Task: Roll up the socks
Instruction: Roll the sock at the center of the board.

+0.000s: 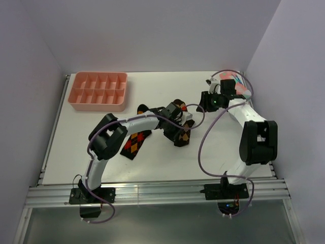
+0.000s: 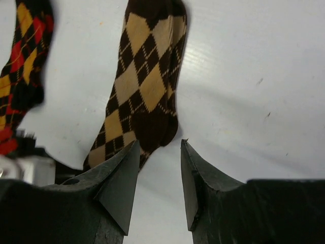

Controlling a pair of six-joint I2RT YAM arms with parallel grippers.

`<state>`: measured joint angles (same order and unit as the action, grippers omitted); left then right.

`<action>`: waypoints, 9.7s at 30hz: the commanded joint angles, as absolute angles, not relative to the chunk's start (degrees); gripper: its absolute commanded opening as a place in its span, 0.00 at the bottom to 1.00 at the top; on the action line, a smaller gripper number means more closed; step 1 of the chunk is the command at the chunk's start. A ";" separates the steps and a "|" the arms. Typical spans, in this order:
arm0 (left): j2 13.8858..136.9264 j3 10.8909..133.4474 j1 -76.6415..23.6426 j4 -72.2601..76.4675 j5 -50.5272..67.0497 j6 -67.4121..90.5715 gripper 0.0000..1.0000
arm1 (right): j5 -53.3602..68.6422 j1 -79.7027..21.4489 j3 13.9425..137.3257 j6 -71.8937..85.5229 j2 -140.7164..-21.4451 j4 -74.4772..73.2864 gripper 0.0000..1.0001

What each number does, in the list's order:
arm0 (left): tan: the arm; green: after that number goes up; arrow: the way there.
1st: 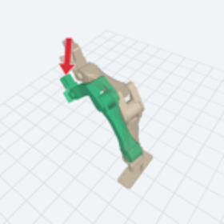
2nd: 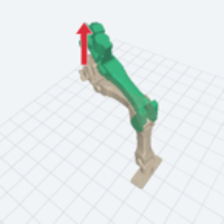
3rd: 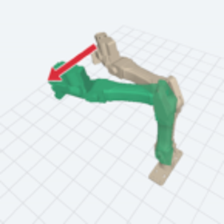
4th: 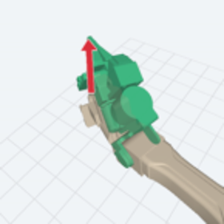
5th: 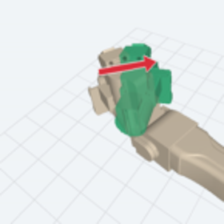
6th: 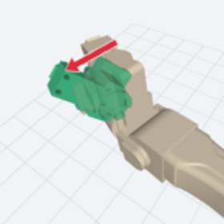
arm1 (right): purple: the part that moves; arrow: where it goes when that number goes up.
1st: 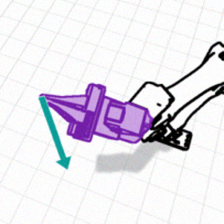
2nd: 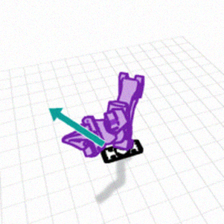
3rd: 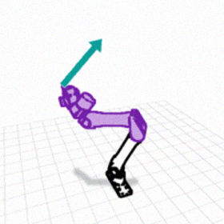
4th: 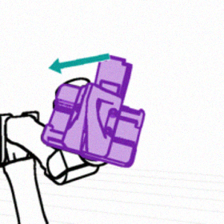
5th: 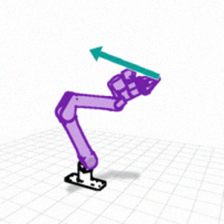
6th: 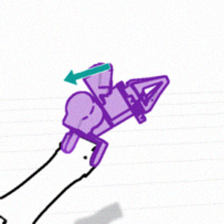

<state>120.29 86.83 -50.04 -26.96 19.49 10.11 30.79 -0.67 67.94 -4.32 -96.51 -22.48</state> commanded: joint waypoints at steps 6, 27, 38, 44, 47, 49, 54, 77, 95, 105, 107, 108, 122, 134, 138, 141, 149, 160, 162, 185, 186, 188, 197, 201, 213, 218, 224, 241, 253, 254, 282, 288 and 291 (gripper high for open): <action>123.84 91.05 -49.40 -33.22 23.20 9.58 0.00 | 43.33 4.57 59.60 -15.20 -84.58 -20.83 0.45; 127.27 96.33 -45.79 -38.14 29.97 11.69 0.00 | 49.66 -5.18 49.23 -48.16 -76.47 -37.27 0.47; 127.44 96.15 -45.79 -37.88 31.02 12.30 0.00 | 41.75 -15.46 47.46 -45.18 -77.60 -31.82 0.54; 127.18 95.71 -45.79 -37.79 31.38 12.30 0.00 | 38.76 -18.98 48.07 -44.12 -80.15 -30.32 0.55; 127.09 95.45 -45.79 -37.44 31.81 12.30 0.00 | 37.09 -20.48 48.51 -43.60 -81.47 -29.45 0.55; 127.09 95.27 -45.79 -37.36 31.73 12.30 0.00 | 36.30 -21.44 48.78 -43.33 -82.00 -29.27 0.55; 127.00 94.75 -45.70 -37.09 31.73 12.13 0.00 | 34.37 -23.55 49.22 -41.58 -83.23 -27.34 0.55; 126.56 94.13 -45.62 -36.21 31.55 12.74 0.00 | 28.30 -26.28 48.25 -35.86 -88.68 -21.71 0.37; 117.43 80.26 -45.62 -16.19 26.73 34.27 0.10 | 24.34 -23.47 42.89 -27.16 -85.16 -16.08 0.02; 111.89 71.99 -45.70 -2.91 19.70 40.78 0.13 | 31.11 -17.06 48.95 -26.98 -91.22 -24.34 0.00; 111.10 69.80 -45.70 -0.46 18.37 41.39 0.19 | 32.42 -16.00 50.71 -26.98 -92.37 -26.45 0.00; 110.40 69.26 -45.79 1.56 18.02 41.22 0.20 | 32.78 -15.74 51.23 -26.98 -93.59 -27.15 0.00; 102.83 57.14 -48.69 20.03 6.68 35.34 0.39 | 34.89 -12.13 58.89 -26.46 -102.22 -37.44 0.00; 105.20 50.80 -49.83 34.27 10.19 22.08 0.41 | 30.68 -11.87 60.91 -23.12 -103.89 -40.08 0.00; 105.03 50.10 -50.36 35.51 11.69 19.17 0.46 | 29.80 -11.78 61.87 -22.41 -104.76 -41.22 0.00; 105.55 50.54 -50.62 34.98 13.27 17.06 0.50 | 29.53 -11.69 62.66 -21.89 -105.64 -42.27 0.00; 107.14 50.98 -51.33 33.40 15.29 12.93 0.54 | 28.65 -11.34 64.07 -20.57 -107.31 -44.03 0.00; 109.07 50.80 -51.59 35.68 15.38 11.60 0.57 | 28.39 -11.16 65.65 -18.81 -108.72 -45.70 0.00; 109.60 50.89 -51.59 36.12 15.73 11.60 0.58 | 28.39 -11.07 65.92 -18.55 -108.90 -45.88 0.00; 112.50 51.76 -50.71 40.53 17.05 15.73 0.56 | 28.04 -10.99 66.71 -17.49 -109.69 -46.41 0.00; 112.76 52.46 -50.71 39.73 16.79 15.73 0.56 | 28.04 -10.99 66.71 -17.40 -109.77 -46.32 0.00; 113.20 52.65 -50.71 39.55 16.44 15.91 0.56 | 28.04 -10.99 66.97 -17.31 -109.86 -46.41 0.00; 114.69 54.05 -50.62 37.36 14.85 15.73 0.52 | 27.95 -10.99 66.88 -17.31 -109.86 -46.41 0.00; 115.31 55.02 -50.63 36.74 14.68 16.26 0.50 | 27.77 -10.99 66.71 -17.31 -109.60 -46.32 0.00; 116.37 54.84 -50.54 37.44 15.38 20.74 0.33 | 26.54 -10.99 66.62 -16.44 -109.16 -45.26 0.00; 117.25 56.33 -50.54 35.07 15.47 22.85 0.23 | 26.02 -10.99 66.45 -16.17 -108.90 -44.91 0.00; 117.51 58.70 -50.62 29.29 15.29 25.57 0.00 | 24.53 -10.99 65.83 -15.73 -108.11 -43.95 0.00; 117.24 71.01 -51.15 -2.35 11.78 29.53 0.01 | 18.72 -10.46 61.35 -15.38 -99.41 -36.66 0.34; 121.55 82.17 -50.36 -21.53 14.76 28.39 0.00 | 26.80 -4.57 54.95 -18.89 -86.67 -28.31 0.38; 121.55 82.79 -50.27 -21.97 15.20 28.30 0.00 | 27.50 -3.96 54.06 -20.11 -84.57 -27.52 0.38; 126.74 95.10 -47.11 -36.39 23.82 25.05 0.00 | 28.22 -24.87 38.32 -41.75 -69.96 -22.59 0.35; 126.74 94.83 -47.11 -36.04 24.17 25.31 0.00 | 24.44 -28.99 37.97 -41.92 -71.98 -20.66 0.35; 126.83 94.66 -47.20 -35.77 24.52 25.31 0.00 | 23.12 -30.40 37.97 -41.66 -73.39 -20.04 0.34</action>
